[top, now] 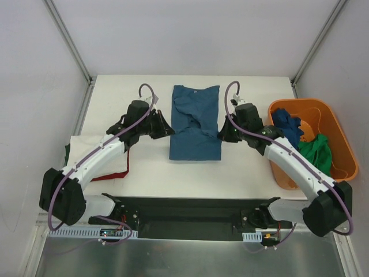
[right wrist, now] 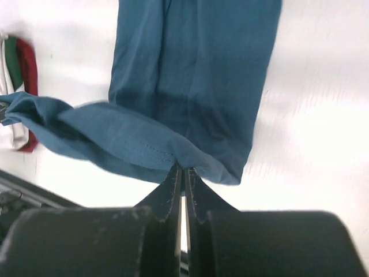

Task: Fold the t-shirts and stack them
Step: Fold the folded rectangular tshirt in 1/3 of the way

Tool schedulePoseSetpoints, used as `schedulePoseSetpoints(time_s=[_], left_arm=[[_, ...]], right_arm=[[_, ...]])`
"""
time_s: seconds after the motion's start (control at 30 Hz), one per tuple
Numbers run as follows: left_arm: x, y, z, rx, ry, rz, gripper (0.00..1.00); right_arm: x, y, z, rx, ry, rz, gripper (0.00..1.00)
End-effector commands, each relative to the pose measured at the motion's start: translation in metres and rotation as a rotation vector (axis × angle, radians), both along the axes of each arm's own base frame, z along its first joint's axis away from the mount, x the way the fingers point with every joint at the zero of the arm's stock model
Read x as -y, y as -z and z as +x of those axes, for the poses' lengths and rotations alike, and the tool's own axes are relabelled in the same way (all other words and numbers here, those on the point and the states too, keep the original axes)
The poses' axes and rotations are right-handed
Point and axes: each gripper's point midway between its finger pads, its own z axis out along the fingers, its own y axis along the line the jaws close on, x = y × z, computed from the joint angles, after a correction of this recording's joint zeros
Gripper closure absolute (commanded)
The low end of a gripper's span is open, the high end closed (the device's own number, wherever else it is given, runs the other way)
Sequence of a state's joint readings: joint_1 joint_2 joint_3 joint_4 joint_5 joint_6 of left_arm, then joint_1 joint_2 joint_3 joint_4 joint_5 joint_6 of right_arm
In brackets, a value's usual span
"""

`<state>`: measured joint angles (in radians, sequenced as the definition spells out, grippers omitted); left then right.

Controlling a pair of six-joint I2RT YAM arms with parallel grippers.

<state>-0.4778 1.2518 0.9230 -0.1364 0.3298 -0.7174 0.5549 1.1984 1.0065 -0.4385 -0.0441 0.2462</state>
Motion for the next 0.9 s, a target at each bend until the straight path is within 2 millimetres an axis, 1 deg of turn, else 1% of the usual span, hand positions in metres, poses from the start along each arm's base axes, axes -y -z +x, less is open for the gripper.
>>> schedulePoseSetpoints(time_s=[0.0, 0.03, 0.07, 0.1, 0.13, 0.17, 0.2, 0.23, 0.27, 0.3, 0.37, 0.4, 0.43, 0.57, 0.6, 0.63, 0.67, 0.7, 0.73, 0.77, 0.8, 0.83, 0.87], left_arm=[[0.002, -0.020, 0.038, 0.098, 0.013, 0.025, 1.00], [0.002, -0.020, 0.049, 0.099, 0.008, 0.033, 1.00], [0.000, -0.019, 0.056, 0.098, -0.002, 0.036, 1.00], [-0.002, -0.018, 0.062, 0.095, -0.008, 0.041, 1.00], [-0.001, -0.015, 0.072, 0.088, -0.009, 0.045, 1.00], [-0.003, -0.013, 0.079, 0.084, -0.017, 0.048, 1.00], [-0.003, -0.011, 0.084, 0.085, -0.011, 0.055, 1.00], [0.000, -0.006, 0.093, 0.070, -0.003, 0.053, 1.00], [0.000, -0.002, 0.098, 0.060, -0.001, 0.051, 1.00], [0.000, 0.001, 0.103, 0.054, 0.005, 0.050, 1.00], [0.002, 0.013, 0.117, 0.026, 0.009, 0.053, 1.00], [0.001, 0.018, 0.122, 0.016, 0.003, 0.057, 1.00], [0.004, 0.027, 0.130, 0.001, 0.004, 0.063, 1.00], [0.009, 0.044, 0.145, -0.038, 0.013, 0.061, 1.00], [0.009, 0.048, 0.148, -0.046, 0.010, 0.063, 1.00], [0.008, 0.055, 0.151, -0.060, 0.005, 0.070, 1.00], [0.008, 0.059, 0.154, -0.064, -0.001, 0.077, 1.00], [0.007, 0.064, 0.156, -0.072, -0.012, 0.086, 1.00], [0.007, 0.071, 0.160, -0.086, -0.015, 0.091, 1.00], [0.007, 0.074, 0.163, -0.093, -0.016, 0.093, 1.00], [0.005, 0.087, 0.163, -0.131, -0.030, 0.107, 1.00], [0.005, 0.086, 0.169, -0.128, -0.041, 0.110, 1.00], [0.005, 0.089, 0.171, -0.136, -0.050, 0.115, 1.00]], right_arm=[[-0.004, -0.023, 0.043, 0.075, -0.040, 0.014, 0.99], [-0.005, -0.021, 0.048, 0.068, -0.044, 0.015, 0.99], [-0.005, -0.028, 0.058, 0.078, -0.038, 0.029, 0.99], [-0.005, -0.017, 0.066, 0.049, -0.034, 0.018, 0.99], [-0.006, -0.018, 0.073, 0.048, -0.033, 0.021, 0.99], [-0.007, -0.023, 0.083, 0.053, -0.033, 0.039, 0.99], [-0.008, -0.012, 0.092, 0.026, -0.031, 0.035, 0.99], [-0.007, -0.010, 0.098, 0.015, -0.026, 0.043, 0.99], [-0.012, -0.015, 0.105, 0.022, -0.038, 0.060, 0.99], [-0.011, -0.003, 0.113, -0.008, -0.028, 0.051, 0.99], [-0.008, 0.003, 0.124, -0.015, -0.005, 0.039, 0.99], [-0.006, 0.010, 0.131, -0.025, 0.013, 0.019, 0.99], [-0.004, 0.014, 0.135, -0.028, 0.031, 0.007, 0.99], [-0.002, 0.033, 0.149, -0.065, 0.055, -0.018, 0.99], [-0.002, 0.044, 0.153, -0.088, 0.061, -0.028, 0.99], [-0.002, 0.045, 0.156, -0.092, 0.064, -0.032, 0.99], [0.003, 0.051, 0.158, -0.113, 0.086, -0.058, 0.98], [0.005, 0.063, 0.160, -0.138, 0.099, -0.076, 0.97], [0.006, 0.063, 0.165, -0.137, 0.111, -0.077, 0.97], [0.006, 0.066, 0.166, -0.146, 0.113, -0.076, 0.94], [0.006, 0.073, 0.168, -0.159, 0.116, -0.078, 0.93], [0.004, 0.074, 0.170, -0.159, 0.110, -0.081, 0.91], [0.004, 0.072, 0.174, -0.158, 0.112, -0.082, 0.87]])
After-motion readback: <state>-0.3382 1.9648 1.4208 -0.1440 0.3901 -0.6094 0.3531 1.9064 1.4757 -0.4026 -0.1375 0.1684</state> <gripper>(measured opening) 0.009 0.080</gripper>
